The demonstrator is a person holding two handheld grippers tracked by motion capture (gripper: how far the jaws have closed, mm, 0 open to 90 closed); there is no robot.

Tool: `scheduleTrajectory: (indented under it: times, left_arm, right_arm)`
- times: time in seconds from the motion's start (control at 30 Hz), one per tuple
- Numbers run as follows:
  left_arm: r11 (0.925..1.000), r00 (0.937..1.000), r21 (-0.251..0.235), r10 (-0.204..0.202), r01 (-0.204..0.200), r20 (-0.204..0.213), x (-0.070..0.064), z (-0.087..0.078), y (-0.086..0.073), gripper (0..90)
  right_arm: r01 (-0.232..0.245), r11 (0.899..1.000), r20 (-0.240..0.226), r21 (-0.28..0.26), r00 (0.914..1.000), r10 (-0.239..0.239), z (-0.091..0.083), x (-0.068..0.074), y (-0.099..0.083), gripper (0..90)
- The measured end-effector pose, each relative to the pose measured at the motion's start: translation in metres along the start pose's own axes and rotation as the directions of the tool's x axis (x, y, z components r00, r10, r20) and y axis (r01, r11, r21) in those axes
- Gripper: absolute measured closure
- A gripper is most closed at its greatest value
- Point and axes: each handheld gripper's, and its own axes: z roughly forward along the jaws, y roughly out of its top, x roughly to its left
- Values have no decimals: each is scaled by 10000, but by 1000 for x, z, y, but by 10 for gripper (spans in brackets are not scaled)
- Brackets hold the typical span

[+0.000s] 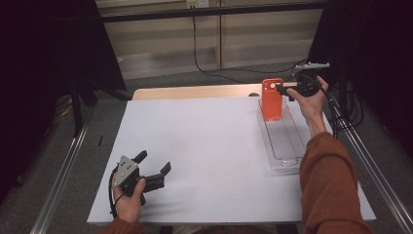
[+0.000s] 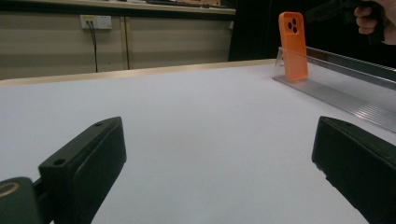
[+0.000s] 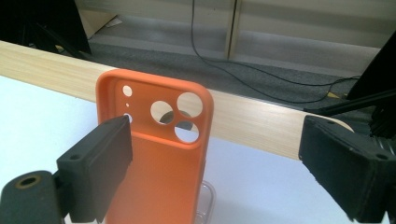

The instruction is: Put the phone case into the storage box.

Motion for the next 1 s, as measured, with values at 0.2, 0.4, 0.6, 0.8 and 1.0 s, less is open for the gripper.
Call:
scheduleTrajectory:
  times: [0.2, 0.4, 0.6, 0.8, 1.0]
  left_arm:
    - [10000, 10000, -71, -32, 32, -12, 0, 0, 0, 30]
    - [9999, 10000, -138, 3, -3, -9, 1, -2, 0, 30]
    - [9996, 10000, -275, -79, 79, 11, 1, -4, 1, 31]
    - [9998, 10000, -172, -55, 54, -65, 2, -4, 1, 32]
    - [9997, 9999, -242, -88, 86, -51, 1, -4, 1, 31]
  right_arm:
    - [-127, 9993, -90, -338, 9999, 125, -5, 0, 0, 89]
    - [-195, 9984, 38, -522, 9998, 198, -9, 6, 2, 115]
    - [-118, 9972, 134, -732, 9998, 128, -9, 14, 0, 117]
    - [158, 9948, 334, -1010, 9994, -125, -10, 17, -5, 84]
    - [50, 9927, 315, -1208, 9995, -12, -20, 14, -12, 105]
